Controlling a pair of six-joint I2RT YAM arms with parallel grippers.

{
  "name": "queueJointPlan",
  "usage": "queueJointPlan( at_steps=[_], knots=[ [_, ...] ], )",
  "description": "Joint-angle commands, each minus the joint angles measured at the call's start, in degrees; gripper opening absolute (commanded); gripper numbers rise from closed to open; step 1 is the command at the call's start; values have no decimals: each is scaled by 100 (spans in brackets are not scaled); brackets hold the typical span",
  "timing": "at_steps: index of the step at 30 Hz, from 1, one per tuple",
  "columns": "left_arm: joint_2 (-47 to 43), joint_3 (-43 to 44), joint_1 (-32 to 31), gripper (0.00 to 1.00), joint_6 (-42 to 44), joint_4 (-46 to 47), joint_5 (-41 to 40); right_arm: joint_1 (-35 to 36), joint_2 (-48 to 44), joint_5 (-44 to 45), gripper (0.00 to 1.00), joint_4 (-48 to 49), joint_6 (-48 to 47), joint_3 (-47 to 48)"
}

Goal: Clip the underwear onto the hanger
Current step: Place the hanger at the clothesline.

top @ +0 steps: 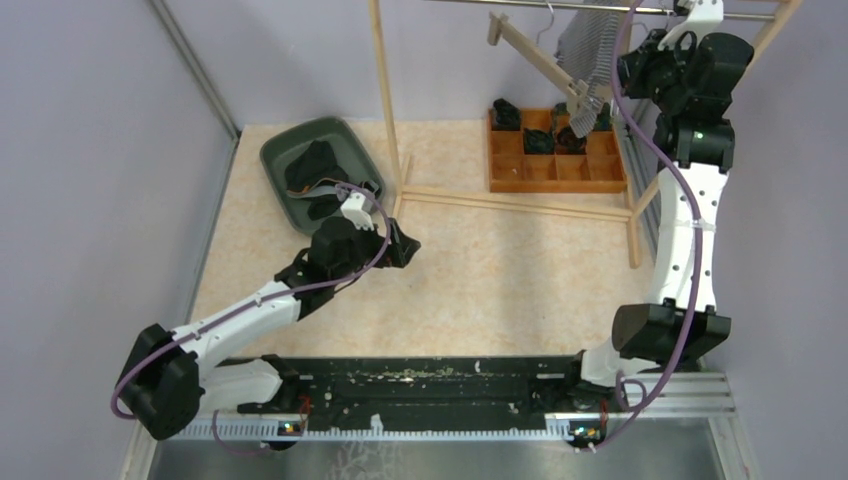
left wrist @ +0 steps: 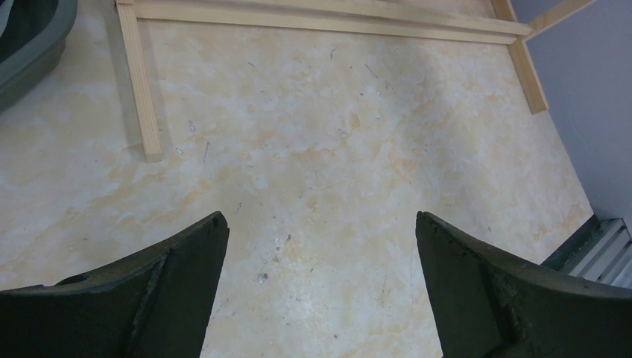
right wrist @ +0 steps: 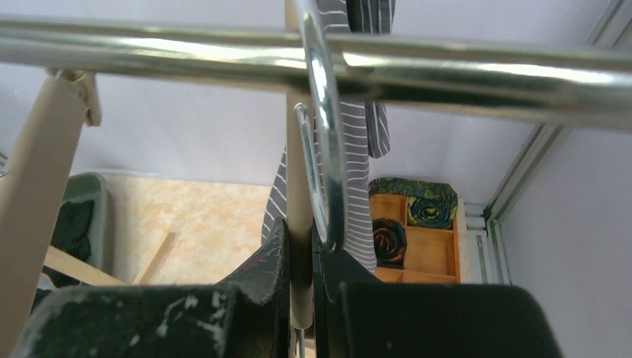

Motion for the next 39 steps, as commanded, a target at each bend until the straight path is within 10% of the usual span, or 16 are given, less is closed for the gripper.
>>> queueJointPlan(
  at_steps=[1, 8, 17, 39],
  knots=[
    [-40, 277, 13, 100, 137, -108, -139, -104, 169, -114, 0, 371, 160, 439],
    [-81, 503, 48, 100, 182, -350, -284, -124, 264, -61, 0, 465, 337, 377],
    [33, 1076, 68, 100, 265, -758, -401, -132, -195, 42, 47, 880, 653, -130],
    [657, 2733, 489, 100, 552, -2169, -578, -241, -2147, 1304, 84, 217, 1411, -1327]
  ],
)
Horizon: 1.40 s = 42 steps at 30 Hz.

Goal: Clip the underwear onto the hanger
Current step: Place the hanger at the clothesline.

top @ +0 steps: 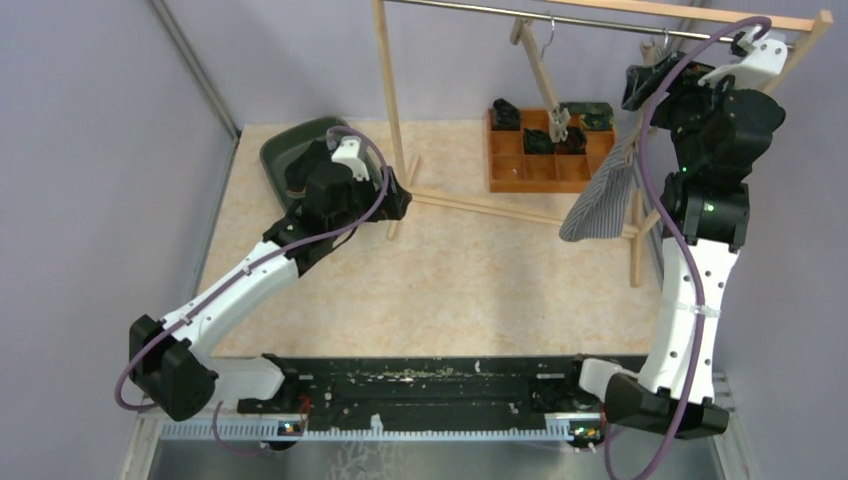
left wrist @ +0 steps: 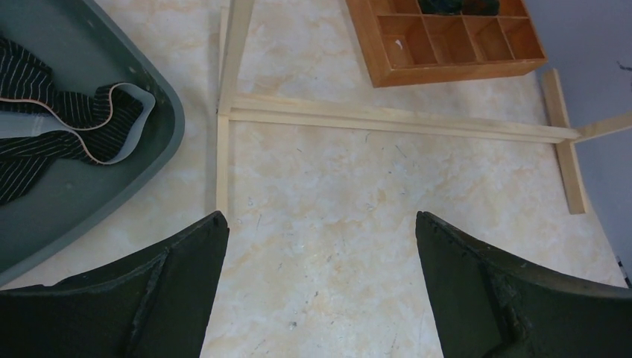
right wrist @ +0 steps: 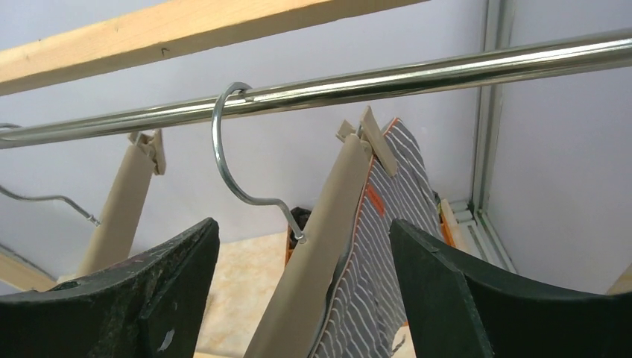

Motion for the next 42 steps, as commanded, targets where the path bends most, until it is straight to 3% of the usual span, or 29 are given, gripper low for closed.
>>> queueJointPlan(
  at_steps=[1, 5, 10, 18, 28, 35, 42],
  knots=[
    [58, 232, 113, 100, 60, -282, -12, -69, -371, 241, 84, -510, 289, 82],
    [162, 357, 247, 100, 39, -412, -78, -69, -728, 104, 84, -880, 389, -160],
    [354, 497, 374, 100, 53, -436, 55, -65, -1050, 657, 85, -1286, 30, -241],
    [818, 561, 388, 100, -15, -315, 321, -67, -504, 812, 85, -1222, 26, 1],
    [706, 449, 395, 100, 79, -261, 123, -163, 164, 937, 86, -975, 155, 806],
    [626, 437, 393, 100, 87, -268, 180, -778, 663, 628, 86, -1037, 475, 1607],
    [591, 455, 395, 100, 108, -334, 64, -905, 268, 524, 86, -1061, 537, 1311]
  ],
)
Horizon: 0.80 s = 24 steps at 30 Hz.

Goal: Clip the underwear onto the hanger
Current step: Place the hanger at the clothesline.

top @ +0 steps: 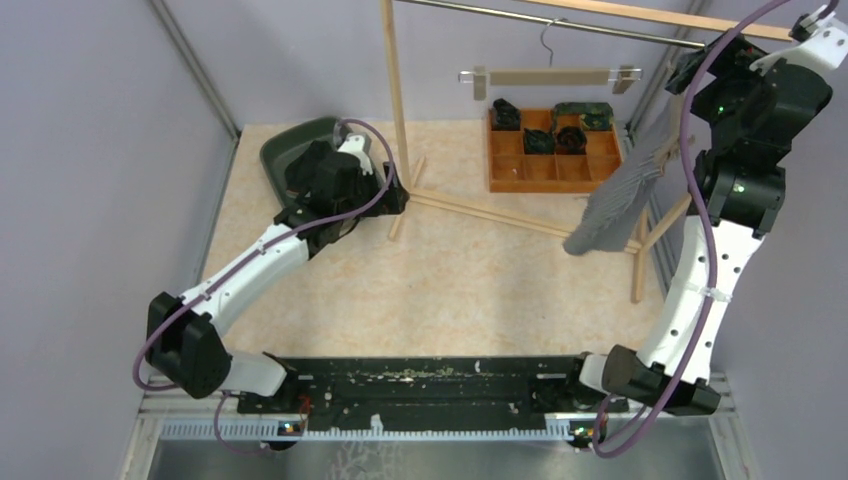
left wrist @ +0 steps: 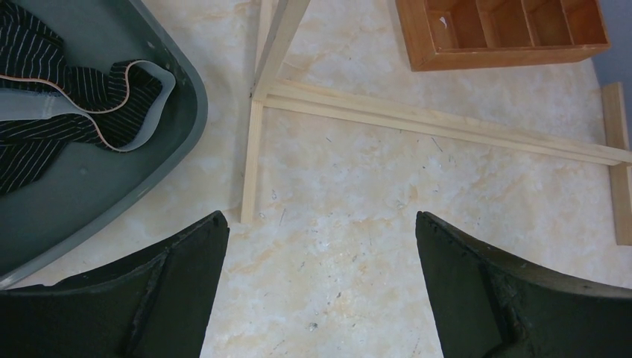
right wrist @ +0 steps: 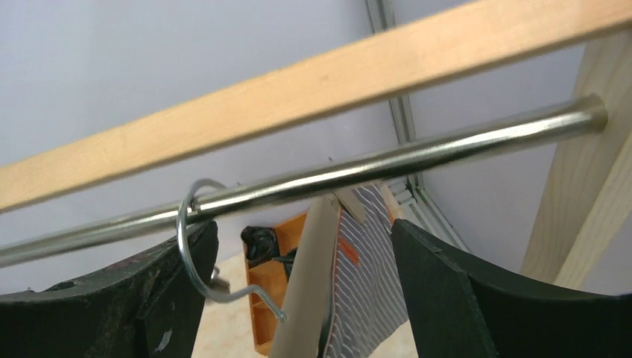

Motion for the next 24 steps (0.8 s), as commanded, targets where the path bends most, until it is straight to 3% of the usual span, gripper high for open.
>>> queueJointPlan(
  at_steps=[1, 12, 20, 24],
  knots=[
    [-164, 107, 42, 100, 94, 22, -142, -78, -499, -92, 86, 182, 117, -254],
    [11, 519, 87, 100, 18, 40, -209, -78, -1829, -350, 85, -488, -96, -1138],
    [142, 658, 170, 100, -51, -169, -242, 115, -2624, -1128, 80, -826, 236, -2088],
    [60, 514, 175, 100, -94, -99, -232, 382, -2815, -695, 80, -1083, 163, -2271]
  ],
)
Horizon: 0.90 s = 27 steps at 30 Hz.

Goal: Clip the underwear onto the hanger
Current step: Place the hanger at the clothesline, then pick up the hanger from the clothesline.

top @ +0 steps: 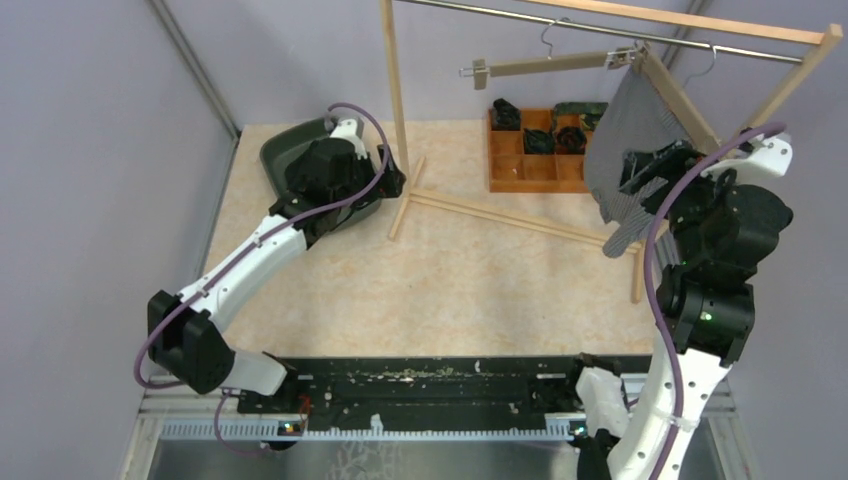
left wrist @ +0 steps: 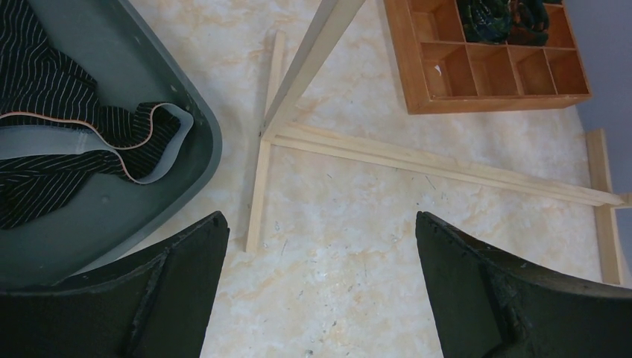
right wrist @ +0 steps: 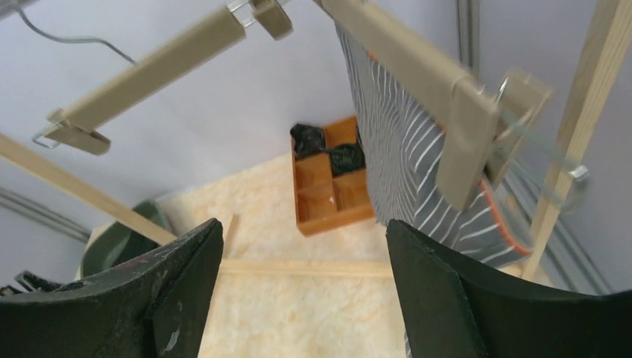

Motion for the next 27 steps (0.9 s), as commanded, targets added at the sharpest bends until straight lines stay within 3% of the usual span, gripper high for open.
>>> queueJointPlan(
  at_steps=[1, 9, 18, 21, 27],
  knots=[
    [-88, -64, 39, 100, -69, 16, -29, 211, -123, 144, 80, -223, 26, -182],
    [128, -132, 345, 100, -95, 3, 109, 247, -302, -1494, 79, 114, 384, -1164],
    [235, -451, 577, 100, -235, 280, 252, 610, -461, -1973, 77, 437, 544, -1947],
    [338, -467, 591, 100, -218, 284, 258, 1060, -323, -1605, 76, 703, 567, -2299],
    [471, -482, 633, 100, -184, 399, 265, 3064, 569, -80, 78, 1482, 489, -2591]
  ],
)
